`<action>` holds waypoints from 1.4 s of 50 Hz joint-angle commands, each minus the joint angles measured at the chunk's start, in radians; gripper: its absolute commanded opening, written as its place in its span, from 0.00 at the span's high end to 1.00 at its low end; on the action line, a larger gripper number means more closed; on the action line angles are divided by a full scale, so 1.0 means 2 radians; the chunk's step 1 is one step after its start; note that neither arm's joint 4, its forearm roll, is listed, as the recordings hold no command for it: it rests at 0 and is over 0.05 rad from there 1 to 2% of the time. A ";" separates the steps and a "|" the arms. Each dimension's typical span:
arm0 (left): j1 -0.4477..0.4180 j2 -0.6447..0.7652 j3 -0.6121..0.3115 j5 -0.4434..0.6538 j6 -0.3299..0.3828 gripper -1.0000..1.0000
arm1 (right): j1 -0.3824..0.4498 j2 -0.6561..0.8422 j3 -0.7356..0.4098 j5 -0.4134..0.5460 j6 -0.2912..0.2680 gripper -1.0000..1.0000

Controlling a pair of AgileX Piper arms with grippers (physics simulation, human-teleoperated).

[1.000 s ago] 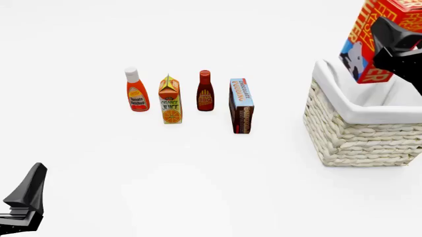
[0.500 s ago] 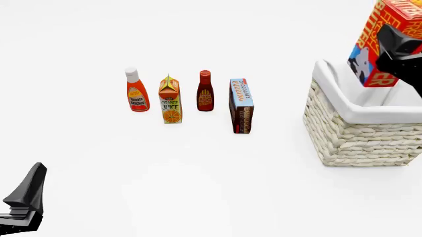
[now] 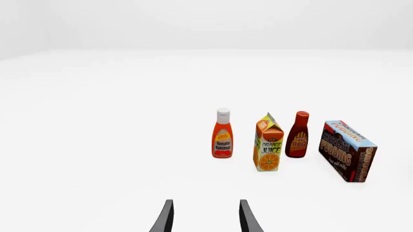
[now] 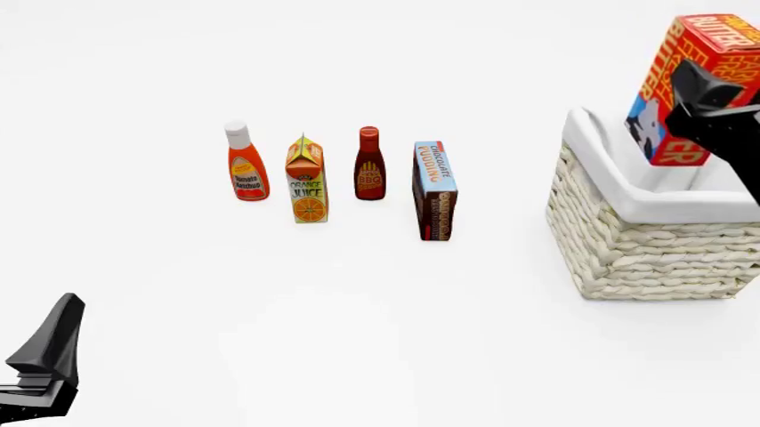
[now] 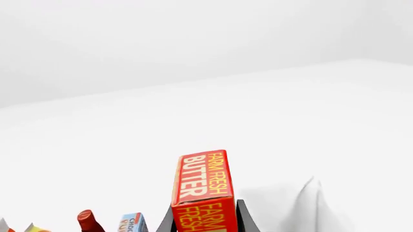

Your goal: Pick the butter and place it in the basket.

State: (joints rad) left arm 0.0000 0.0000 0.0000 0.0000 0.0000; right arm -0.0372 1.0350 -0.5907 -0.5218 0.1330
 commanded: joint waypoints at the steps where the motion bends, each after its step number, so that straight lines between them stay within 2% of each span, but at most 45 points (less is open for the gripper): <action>1: 0.000 0.000 0.000 0.000 0.000 0.00 | -0.012 0.016 -0.007 -0.017 0.011 1.00; 70: 0.000 0.000 0.000 0.000 0.000 0.00 | -0.062 0.138 -0.041 -0.082 0.002 1.00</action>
State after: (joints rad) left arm 0.0000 0.0000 0.0000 0.0000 0.0000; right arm -0.1448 1.2861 -0.6504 -0.6636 0.1194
